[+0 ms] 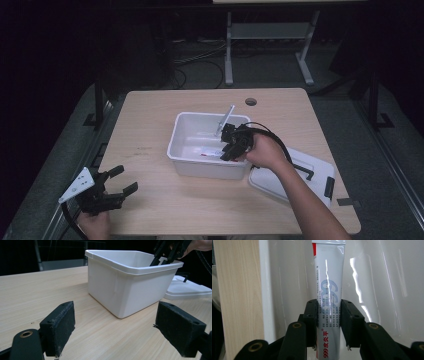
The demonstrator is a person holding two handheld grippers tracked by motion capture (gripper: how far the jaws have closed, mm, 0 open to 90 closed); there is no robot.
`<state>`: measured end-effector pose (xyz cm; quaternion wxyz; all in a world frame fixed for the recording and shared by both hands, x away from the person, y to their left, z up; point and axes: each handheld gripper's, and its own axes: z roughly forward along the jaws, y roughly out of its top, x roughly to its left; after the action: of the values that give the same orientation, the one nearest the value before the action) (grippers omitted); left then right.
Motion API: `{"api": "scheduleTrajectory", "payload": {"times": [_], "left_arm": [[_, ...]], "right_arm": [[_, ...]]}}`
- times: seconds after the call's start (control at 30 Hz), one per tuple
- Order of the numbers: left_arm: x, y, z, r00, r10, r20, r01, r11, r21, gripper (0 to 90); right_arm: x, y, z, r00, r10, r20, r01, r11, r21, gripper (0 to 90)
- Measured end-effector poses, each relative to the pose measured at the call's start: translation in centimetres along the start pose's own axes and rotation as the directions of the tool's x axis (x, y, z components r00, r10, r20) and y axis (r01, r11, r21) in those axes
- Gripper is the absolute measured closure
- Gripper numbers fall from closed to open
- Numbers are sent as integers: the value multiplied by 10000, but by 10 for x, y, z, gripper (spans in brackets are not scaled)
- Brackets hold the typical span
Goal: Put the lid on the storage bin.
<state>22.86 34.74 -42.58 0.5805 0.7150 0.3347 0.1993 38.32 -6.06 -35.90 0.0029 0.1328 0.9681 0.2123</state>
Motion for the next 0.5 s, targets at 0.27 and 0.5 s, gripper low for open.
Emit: {"api": "scheduleTrajectory", "payload": {"times": [0.27,0.5], "left_arm": [[-1,0,0,10000,28,11,-28,10000,-9,157],[-1,0,1,10000,47,22,-47,10000,10,157]], "right_arm": [[0,-1,-2,10000,60,16,-59,9999,-153,652],[3,-1,-10,9999,50,105,-47,9995,-320,635]]}}
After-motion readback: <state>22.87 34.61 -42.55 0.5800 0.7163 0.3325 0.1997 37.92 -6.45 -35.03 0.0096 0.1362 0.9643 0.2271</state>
